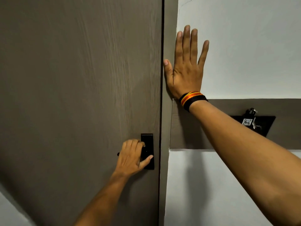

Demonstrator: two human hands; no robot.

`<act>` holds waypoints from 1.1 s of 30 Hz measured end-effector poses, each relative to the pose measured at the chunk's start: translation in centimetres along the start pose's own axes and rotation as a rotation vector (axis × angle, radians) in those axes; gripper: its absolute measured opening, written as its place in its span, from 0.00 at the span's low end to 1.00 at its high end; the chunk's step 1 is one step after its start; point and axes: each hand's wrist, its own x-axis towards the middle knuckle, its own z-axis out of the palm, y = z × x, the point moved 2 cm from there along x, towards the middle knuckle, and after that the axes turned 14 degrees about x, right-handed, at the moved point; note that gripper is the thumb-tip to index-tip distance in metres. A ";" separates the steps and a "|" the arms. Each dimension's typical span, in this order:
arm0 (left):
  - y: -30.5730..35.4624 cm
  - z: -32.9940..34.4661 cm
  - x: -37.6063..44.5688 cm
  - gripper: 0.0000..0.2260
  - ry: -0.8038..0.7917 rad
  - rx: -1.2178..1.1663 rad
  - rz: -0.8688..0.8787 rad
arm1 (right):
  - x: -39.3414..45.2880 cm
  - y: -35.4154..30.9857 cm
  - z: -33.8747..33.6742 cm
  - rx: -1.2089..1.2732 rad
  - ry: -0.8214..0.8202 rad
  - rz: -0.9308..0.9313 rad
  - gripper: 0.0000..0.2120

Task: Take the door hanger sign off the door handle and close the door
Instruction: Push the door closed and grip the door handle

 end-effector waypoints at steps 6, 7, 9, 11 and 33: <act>0.6 0.9 -0.5 0.29 -0.224 0.075 -0.143 | -0.1 -0.1 -0.1 -0.007 0.008 0.003 0.38; 0.5 0.9 -0.2 0.29 -0.251 0.061 -0.169 | -0.1 0.0 -0.1 -0.005 0.013 0.001 0.38; 0.4 1.0 0.2 0.29 -0.318 0.019 -0.219 | -0.1 0.0 0.0 -0.012 0.016 0.007 0.37; 0.7 1.4 0.0 0.32 -0.378 -0.018 -0.297 | -0.1 -0.1 0.0 -0.017 0.026 0.008 0.36; 5.5 1.4 -5.2 0.29 -0.229 -0.535 -0.856 | -0.4 0.1 0.3 -0.009 0.067 -0.004 0.35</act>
